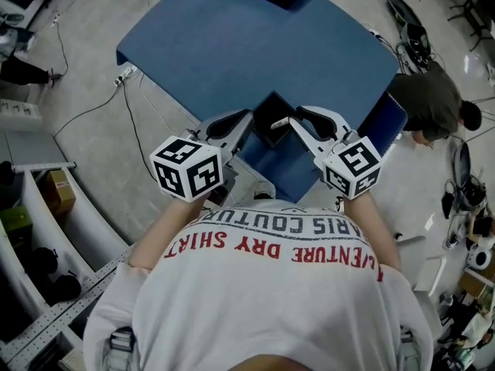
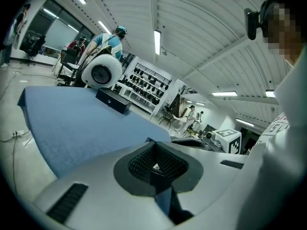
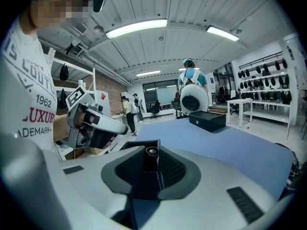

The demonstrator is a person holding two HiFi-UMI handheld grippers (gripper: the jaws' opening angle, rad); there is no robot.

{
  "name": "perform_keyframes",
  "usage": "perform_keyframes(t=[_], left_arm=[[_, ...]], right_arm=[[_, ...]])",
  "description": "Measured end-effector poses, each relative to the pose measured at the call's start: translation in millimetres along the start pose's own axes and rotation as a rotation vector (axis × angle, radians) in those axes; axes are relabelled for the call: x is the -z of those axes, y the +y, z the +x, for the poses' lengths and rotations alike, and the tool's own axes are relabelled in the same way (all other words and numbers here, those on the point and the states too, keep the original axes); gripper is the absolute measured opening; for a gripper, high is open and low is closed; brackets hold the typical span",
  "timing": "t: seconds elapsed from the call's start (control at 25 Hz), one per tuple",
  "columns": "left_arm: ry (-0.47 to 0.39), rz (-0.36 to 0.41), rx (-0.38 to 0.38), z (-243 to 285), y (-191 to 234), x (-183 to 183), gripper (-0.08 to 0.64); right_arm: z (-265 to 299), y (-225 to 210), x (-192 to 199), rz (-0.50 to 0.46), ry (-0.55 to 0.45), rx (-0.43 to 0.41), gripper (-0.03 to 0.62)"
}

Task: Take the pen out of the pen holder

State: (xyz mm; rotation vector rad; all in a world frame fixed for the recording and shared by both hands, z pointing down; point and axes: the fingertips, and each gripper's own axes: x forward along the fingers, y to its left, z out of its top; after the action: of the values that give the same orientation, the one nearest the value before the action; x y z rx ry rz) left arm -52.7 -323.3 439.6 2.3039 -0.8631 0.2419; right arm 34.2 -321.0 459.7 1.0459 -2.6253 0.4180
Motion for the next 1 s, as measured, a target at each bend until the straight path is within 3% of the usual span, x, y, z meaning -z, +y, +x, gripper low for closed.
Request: perform_keyframes(t=[1.0], left_arm=[[-0.074,-0.002,-0.069,-29.6,-32.5,-5.4,0.032]], right_arm=[[-26.7,15.3,-57.8,-0.037,-0.113,-0.075,0.083]])
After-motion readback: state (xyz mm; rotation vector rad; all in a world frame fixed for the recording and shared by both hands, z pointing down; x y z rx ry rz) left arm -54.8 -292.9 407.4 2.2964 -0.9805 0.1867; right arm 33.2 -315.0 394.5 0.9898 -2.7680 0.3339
